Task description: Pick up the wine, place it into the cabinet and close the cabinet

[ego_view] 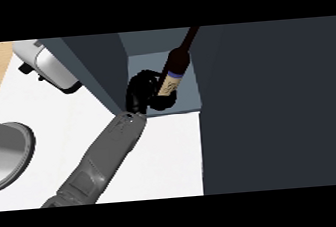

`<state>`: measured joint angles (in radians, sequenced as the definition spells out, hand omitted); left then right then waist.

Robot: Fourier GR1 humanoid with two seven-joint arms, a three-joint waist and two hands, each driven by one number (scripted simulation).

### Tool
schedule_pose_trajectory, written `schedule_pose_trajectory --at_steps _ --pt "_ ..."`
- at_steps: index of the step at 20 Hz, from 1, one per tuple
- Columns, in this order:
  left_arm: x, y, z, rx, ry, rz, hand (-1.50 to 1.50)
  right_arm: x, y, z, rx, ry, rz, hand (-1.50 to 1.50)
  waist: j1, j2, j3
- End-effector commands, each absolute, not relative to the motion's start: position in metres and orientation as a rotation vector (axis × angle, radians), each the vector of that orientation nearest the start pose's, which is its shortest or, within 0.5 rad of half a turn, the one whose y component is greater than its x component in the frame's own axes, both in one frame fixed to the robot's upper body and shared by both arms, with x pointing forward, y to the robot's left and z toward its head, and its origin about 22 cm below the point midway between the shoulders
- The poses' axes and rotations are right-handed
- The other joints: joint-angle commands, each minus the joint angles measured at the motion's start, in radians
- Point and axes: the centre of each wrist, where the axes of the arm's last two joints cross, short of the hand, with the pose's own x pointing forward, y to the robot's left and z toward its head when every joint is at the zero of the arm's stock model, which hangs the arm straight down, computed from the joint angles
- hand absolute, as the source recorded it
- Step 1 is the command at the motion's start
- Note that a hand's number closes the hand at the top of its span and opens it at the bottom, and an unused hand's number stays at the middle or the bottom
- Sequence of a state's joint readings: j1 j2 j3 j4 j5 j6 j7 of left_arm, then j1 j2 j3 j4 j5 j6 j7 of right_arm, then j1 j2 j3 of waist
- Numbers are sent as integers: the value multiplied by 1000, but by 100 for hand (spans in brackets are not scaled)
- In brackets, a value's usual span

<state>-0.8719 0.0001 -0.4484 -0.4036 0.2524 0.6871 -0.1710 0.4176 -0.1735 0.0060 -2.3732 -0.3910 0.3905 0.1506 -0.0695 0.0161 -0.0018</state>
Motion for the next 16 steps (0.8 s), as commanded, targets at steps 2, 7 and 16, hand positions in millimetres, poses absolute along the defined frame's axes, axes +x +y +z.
schedule_pose_trajectory --at_steps 2,7,16 --pt "385 105 -31 483 -1454 -171 150 119 -265 139 473 -1865 263 -150 1 4 0" --pt "394 109 -25 484 -1472 -147 150 98 -253 153 476 -1864 265 -150 -9 1 -1" --pt "407 107 -9 612 -1575 -154 150 110 -260 136 516 -1857 281 -150 -34 9 0"
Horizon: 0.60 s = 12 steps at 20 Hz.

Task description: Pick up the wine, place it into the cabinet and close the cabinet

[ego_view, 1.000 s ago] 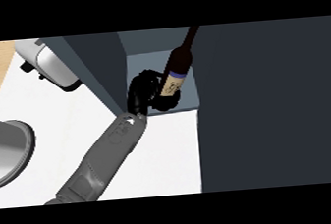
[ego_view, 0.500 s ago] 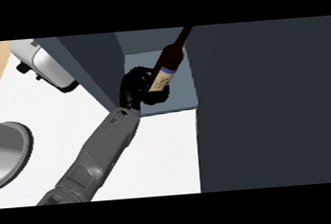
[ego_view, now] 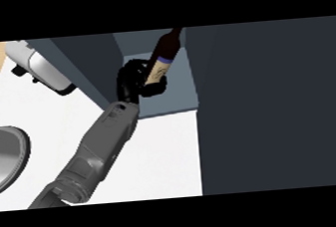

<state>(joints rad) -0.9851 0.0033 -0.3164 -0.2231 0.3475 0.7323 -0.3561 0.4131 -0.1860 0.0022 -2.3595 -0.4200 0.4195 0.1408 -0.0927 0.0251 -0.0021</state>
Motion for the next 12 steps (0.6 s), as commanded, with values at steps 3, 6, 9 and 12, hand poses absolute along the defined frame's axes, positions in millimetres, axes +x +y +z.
schedule_pose_trajectory --at_steps 3,6,9,12 --pt "414 102 3 671 -1603 -253 150 110 -259 140 507 -1880 292 -150 -17 0 1" --pt "412 107 -4 709 -1611 -335 150 113 -264 136 536 -1856 292 -150 -17 3 1" --pt "419 99 11 752 -1626 -363 150 106 -261 139 527 -1867 312 -150 -34 -2 1" --pt "419 92 17 731 -1620 -321 150 112 -266 135 531 -1889 306 -150 -39 0 2"
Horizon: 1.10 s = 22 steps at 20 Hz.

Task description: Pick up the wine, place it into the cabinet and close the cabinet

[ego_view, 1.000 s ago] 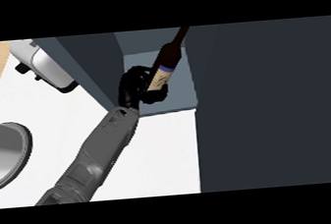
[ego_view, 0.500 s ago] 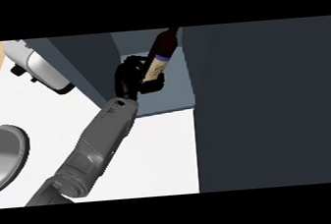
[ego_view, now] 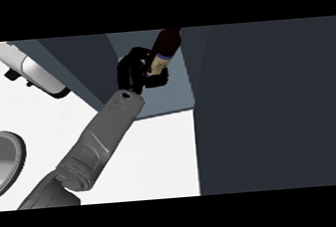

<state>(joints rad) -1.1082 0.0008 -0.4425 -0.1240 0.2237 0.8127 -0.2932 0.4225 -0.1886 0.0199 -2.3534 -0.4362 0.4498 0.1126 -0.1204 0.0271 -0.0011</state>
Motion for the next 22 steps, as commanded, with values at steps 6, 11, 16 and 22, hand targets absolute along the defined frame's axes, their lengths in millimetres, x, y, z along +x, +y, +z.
schedule_pose_trajectory --at_steps 6,11,16,22 --pt "418 86 19 762 -1588 -271 150 120 -264 131 560 -1866 331 -150 -41 7 0" --pt "422 88 23 818 -1533 -297 150 125 -269 134 545 -1868 336 -150 -17 9 1" --pt "426 89 29 932 -1479 -304 150 122 -264 134 563 -1863 334 -150 -29 7 1" --pt "423 96 18 998 -1468 -344 -150 126 -268 133 557 -1865 352 -150 -25 12 1"
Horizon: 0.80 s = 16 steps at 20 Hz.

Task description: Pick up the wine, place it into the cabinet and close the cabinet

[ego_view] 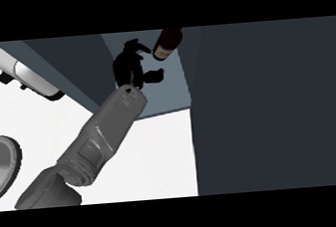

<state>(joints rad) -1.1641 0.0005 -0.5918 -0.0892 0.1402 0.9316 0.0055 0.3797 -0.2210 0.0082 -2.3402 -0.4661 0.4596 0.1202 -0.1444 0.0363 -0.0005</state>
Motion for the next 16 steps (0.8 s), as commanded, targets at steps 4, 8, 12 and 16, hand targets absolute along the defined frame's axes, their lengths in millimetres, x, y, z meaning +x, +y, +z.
schedule_pose_trajectory --at_steps 4,8,12,16 --pt "425 100 20 1023 -1431 -371 -150 122 -263 134 577 -1886 339 -150 -5 5 -1" --pt "419 101 9 1010 -1398 -373 -150 118 -263 136 584 -1865 347 -150 4 -2 -1" --pt "417 95 11 969 -1440 -320 -150 115 -267 133 572 -1849 335 -150 7 -1 -2" --pt "411 85 10 825 -1545 -284 -150 118 -266 125 550 -1832 301 -150 49 -8 -3"
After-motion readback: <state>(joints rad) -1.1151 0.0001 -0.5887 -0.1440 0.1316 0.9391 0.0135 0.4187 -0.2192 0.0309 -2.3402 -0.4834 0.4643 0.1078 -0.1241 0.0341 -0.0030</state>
